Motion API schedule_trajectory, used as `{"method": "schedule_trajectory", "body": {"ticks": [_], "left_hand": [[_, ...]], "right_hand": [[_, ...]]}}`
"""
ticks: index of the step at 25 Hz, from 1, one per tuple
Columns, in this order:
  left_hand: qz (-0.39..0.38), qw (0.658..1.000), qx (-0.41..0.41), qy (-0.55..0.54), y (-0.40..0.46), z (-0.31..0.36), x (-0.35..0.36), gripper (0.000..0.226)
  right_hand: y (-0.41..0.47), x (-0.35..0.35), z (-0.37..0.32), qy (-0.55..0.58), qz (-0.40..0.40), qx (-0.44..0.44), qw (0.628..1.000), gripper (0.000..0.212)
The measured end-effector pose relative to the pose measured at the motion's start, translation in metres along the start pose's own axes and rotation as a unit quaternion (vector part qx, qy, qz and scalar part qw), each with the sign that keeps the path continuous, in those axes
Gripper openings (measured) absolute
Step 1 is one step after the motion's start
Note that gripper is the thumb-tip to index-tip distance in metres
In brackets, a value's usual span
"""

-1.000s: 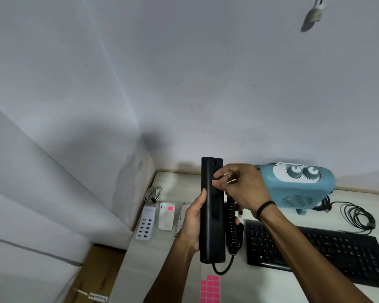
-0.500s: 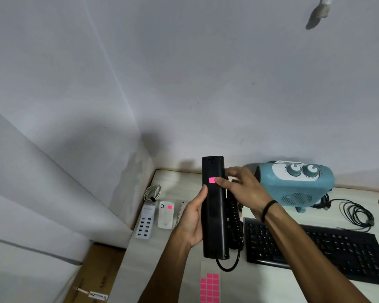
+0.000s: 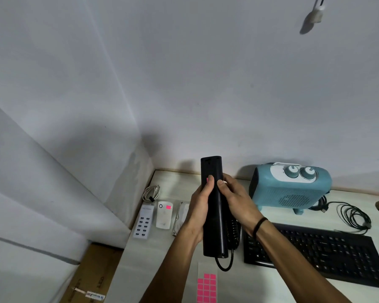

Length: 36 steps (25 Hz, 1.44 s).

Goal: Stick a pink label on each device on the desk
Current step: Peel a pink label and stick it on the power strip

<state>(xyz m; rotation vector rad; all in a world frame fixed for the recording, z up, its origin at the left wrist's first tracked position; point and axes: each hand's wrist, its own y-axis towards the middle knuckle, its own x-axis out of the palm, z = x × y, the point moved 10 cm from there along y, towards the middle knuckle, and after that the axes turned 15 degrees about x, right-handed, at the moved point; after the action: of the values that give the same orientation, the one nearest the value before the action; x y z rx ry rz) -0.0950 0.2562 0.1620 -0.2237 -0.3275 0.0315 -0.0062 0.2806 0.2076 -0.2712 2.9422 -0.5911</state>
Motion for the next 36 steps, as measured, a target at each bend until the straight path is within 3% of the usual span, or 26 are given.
{"method": "schedule_trajectory", "body": {"ticks": [3, 7, 10, 14, 22, 25, 29, 31, 33, 36], "left_hand": [[0.022, 1.000, 0.006, 0.016, 0.002, -0.002, -0.008, 0.052], [0.041, 0.998, -0.046, -0.012, -0.002, -0.015, -0.013, 0.064], [0.021, 0.995, -0.073, -0.061, -0.007, -0.018, -0.012, 0.064], [-0.029, 0.988, -0.088, -0.126, -0.012, -0.029, -0.013, 0.059], [-0.020, 0.968, -0.131, -0.215, -0.009, -0.072, -0.036, 0.063], [-0.037, 0.969, -0.130, -0.207, 0.007, -0.069, -0.049, 0.058], [-0.077, 0.989, -0.070, -0.101, 0.045, -0.043, -0.064, 0.046], [-0.128, 0.991, -0.015, 0.020, 0.073, -0.018, -0.065, 0.040], [-0.203, 0.956, 0.057, 0.205, 0.100, 0.007, -0.059, 0.046], [-0.235, 0.876, 0.140, 0.398, 0.145, 0.029, -0.058, 0.060]], "right_hand": [[-0.003, 0.002, 0.000, 0.003, -0.008, -0.009, 1.000, 0.024], [-0.003, 0.005, 0.008, 0.021, -0.024, 0.006, 0.999, 0.025], [0.003, 0.003, 0.018, 0.051, -0.027, 0.025, 0.998, 0.027], [0.013, 0.003, 0.036, 0.107, -0.023, 0.072, 0.991, 0.028], [0.053, 0.005, 0.093, 0.166, 0.028, 0.187, 0.968, 0.019], [0.072, 0.005, 0.098, 0.238, 0.037, 0.224, 0.944, 0.031], [0.120, 0.017, 0.088, 0.315, -0.027, 0.260, 0.912, 0.025], [0.147, 0.022, 0.083, 0.343, -0.047, 0.271, 0.898, 0.027], [0.166, 0.026, 0.067, 0.403, -0.068, 0.259, 0.875, 0.029], [0.190, 0.032, 0.046, 0.518, -0.117, 0.237, 0.814, 0.026]]}}
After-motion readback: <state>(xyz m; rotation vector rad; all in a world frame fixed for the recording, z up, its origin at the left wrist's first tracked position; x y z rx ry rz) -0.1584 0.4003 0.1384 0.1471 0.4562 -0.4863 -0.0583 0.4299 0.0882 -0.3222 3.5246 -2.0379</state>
